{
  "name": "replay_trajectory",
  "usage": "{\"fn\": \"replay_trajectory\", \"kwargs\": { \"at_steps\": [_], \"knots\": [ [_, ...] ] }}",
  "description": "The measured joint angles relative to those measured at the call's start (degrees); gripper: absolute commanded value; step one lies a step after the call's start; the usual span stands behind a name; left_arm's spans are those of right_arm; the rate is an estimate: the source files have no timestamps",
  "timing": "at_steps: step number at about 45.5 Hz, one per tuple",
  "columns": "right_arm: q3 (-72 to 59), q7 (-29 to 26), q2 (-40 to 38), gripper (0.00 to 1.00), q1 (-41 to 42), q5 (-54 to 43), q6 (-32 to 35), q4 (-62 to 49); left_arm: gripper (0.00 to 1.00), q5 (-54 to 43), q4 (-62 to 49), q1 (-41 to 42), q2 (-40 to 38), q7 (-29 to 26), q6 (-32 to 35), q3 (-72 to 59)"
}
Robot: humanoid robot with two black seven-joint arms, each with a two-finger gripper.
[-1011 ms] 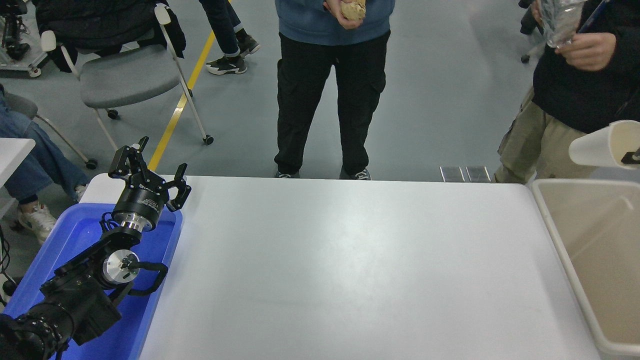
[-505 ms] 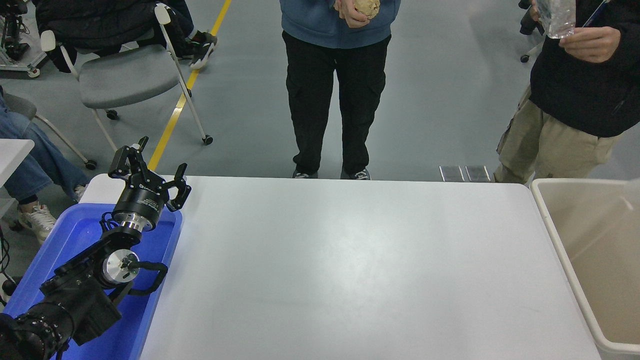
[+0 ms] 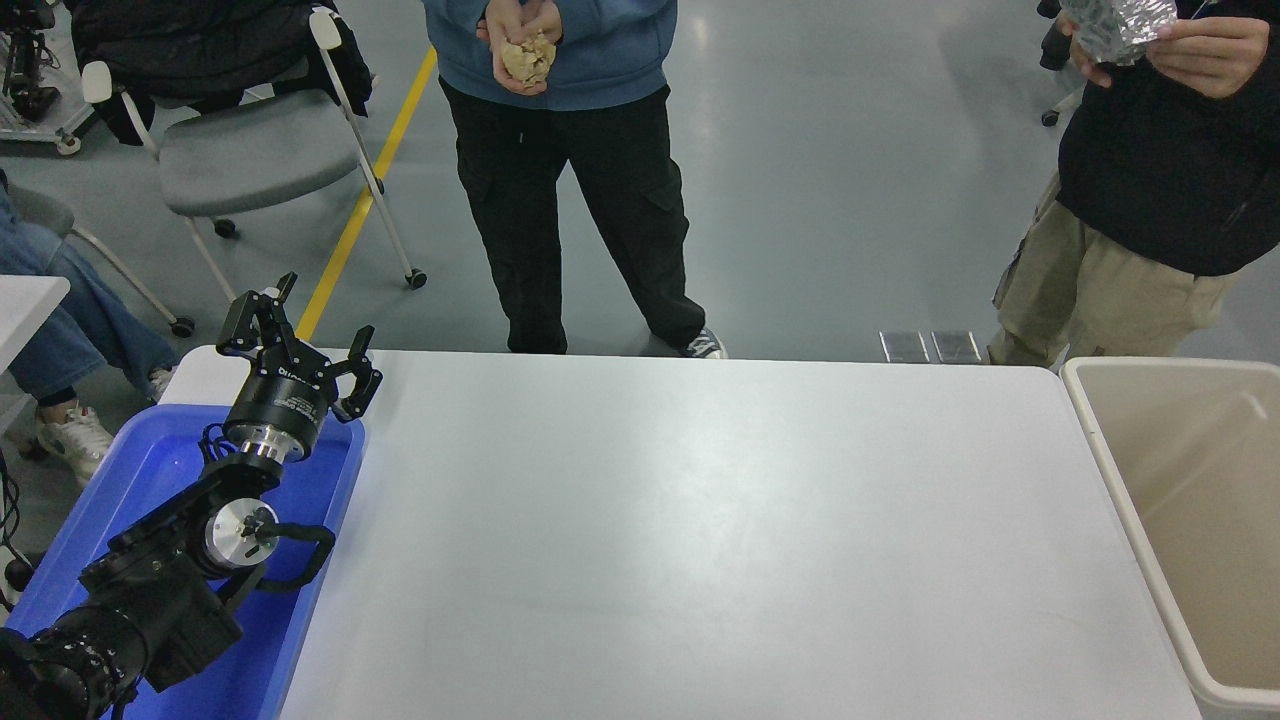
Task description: Dispose of the paper cup in the dustbin
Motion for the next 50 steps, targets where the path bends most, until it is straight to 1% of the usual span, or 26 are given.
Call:
{"fn": "replay_trajectory", "kwargs": {
  "at_steps": [11,12,15,16,18,19,21,23,24,27,31,50],
  "knots": [
    [-0.21,0.02,4.33,0.00,-0.61,0.24,-2.32,-4.01,1.00,0.00,0.00,0.00,0.00,0.00,0.00,0.00],
    [-0.23,0.02,4.59,0.02,-0.65,0.25,-2.50,-4.24,1.00,0.00,0.00,0.00,0.00,-0.01,0.00,0.00],
    [-0.28,0.02,5.11,0.18,-0.72,0.28,-2.86,-4.69,1.00,0.00,0.00,0.00,0.00,-0.02,0.00,0.00],
    [-0.31,0.02,5.22,0.27,-0.74,0.28,-2.95,-4.80,1.00,0.00,0.00,0.00,0.00,-0.03,0.00,0.00],
    [-0.38,0.02,5.42,0.50,-0.75,0.29,-3.11,-5.01,1.00,0.00,0.00,0.00,0.00,-0.03,0.00,0.00],
    [-0.42,0.02,5.53,0.55,-0.76,0.28,-3.24,-5.15,1.00,0.00,0.00,0.00,0.00,-0.03,0.00,-0.01],
    [-0.46,0.02,5.66,0.62,-0.76,0.29,-3.35,-5.30,1.00,0.00,0.00,0.00,0.00,-0.04,0.00,-0.02],
    [-0.52,0.02,5.78,0.75,-0.76,0.28,-3.50,-5.45,1.00,0.00,0.00,0.00,0.00,-0.04,0.00,-0.02],
    [-0.54,0.02,5.82,0.79,-0.76,0.28,-3.54,-5.50,1.00,0.00,0.00,0.00,0.00,-0.04,0.00,-0.02],
    [-0.57,0.02,5.93,0.82,-0.74,0.28,-3.68,-5.67,1.00,0.00,0.00,0.00,0.00,-0.04,0.00,-0.02],
    [-0.61,0.02,6.04,0.97,-0.54,0.28,-3.91,-5.83,1.00,0.00,0.00,0.00,0.00,-0.04,0.00,-0.02],
    [-0.67,-0.11,6.52,0.99,-0.26,0.26,-4.23,-6.03,1.00,0.00,0.00,0.00,0.00,-0.04,0.00,-0.02]
  ]
}}
